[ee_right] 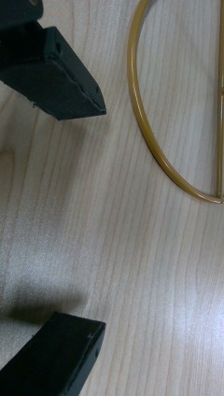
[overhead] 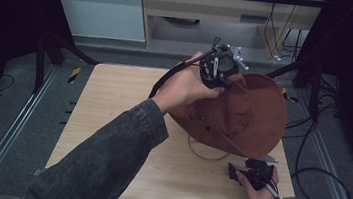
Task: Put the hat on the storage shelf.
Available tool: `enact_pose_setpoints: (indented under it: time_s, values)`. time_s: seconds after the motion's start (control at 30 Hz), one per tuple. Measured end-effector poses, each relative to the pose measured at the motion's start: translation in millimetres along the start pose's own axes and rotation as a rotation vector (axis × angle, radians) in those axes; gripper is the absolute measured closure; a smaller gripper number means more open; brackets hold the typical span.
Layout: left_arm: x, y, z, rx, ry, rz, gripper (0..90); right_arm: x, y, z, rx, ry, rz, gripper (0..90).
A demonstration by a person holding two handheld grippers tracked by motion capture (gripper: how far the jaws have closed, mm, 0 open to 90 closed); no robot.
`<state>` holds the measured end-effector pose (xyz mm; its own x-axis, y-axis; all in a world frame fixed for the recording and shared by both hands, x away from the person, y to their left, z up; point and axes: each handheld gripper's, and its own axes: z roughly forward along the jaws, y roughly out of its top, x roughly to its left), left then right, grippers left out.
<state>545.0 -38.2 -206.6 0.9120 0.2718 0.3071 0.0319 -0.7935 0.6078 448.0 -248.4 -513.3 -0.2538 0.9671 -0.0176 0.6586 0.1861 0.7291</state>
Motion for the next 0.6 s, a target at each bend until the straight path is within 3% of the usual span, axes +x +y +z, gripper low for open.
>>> enact_pose_setpoints:
  time_s: [0.3,0.6]
  values:
    - [-0.1,-2.0,1.0,-0.008,0.006,-0.007,83.3,-0.1,0.0,0.0,0.000,0.000,-0.001,0.6]
    - [-0.3,-5.8,-1.8,-0.029,0.022,-0.018,71.6,-0.1,0.0,-0.1,0.001,-0.001,-0.002,0.6]
